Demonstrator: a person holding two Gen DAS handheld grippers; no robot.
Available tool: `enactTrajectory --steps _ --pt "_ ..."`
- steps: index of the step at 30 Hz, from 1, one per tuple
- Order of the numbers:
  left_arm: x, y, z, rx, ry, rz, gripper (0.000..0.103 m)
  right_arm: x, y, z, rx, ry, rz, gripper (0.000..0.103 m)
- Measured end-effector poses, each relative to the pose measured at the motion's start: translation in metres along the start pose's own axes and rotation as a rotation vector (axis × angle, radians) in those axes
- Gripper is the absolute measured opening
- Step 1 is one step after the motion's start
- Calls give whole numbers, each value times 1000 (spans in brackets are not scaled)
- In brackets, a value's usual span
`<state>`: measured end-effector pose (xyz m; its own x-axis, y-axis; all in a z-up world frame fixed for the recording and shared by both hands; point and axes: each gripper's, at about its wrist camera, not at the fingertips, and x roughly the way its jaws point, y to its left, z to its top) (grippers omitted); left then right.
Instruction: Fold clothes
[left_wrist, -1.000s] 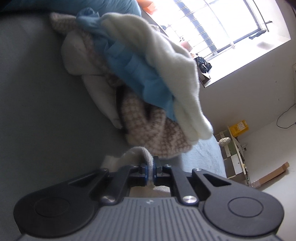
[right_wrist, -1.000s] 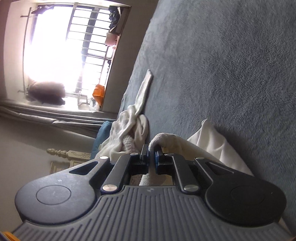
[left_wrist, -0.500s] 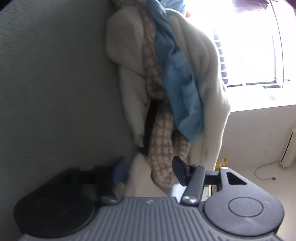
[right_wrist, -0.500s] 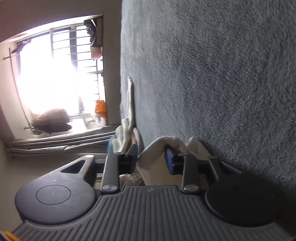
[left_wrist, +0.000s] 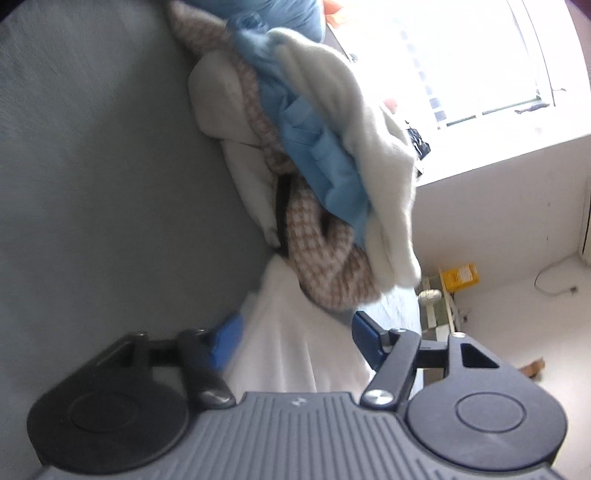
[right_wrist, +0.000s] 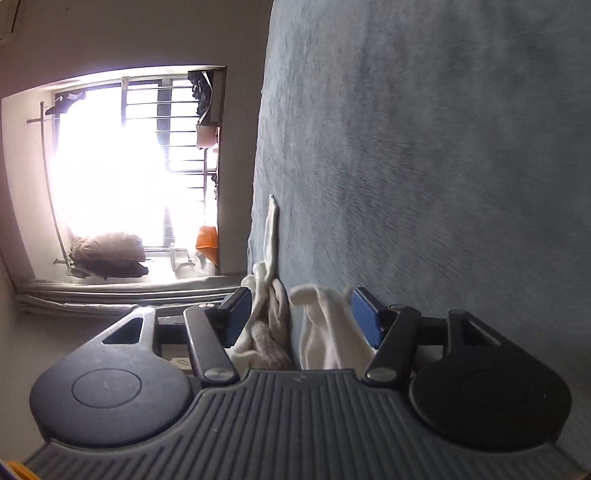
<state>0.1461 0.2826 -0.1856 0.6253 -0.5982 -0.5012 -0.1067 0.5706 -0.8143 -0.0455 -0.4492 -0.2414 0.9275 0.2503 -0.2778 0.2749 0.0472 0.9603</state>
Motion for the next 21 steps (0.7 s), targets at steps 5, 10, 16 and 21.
enactTrajectory --steps 5,10,16,21 --pt "-47 -7 -32 40 15 44 71 -64 -17 -25 15 -18 -20 67" --pt "-84 -3 -71 63 37 79 73 -97 -29 -55 -19 32 -102 67" --pt "-101 10 -124 43 84 60 75 -93 -51 -103 3 152 -156 67" --pt "-85 30 -157 -33 110 17 75 -70 -56 -120 -11 161 -199 67"
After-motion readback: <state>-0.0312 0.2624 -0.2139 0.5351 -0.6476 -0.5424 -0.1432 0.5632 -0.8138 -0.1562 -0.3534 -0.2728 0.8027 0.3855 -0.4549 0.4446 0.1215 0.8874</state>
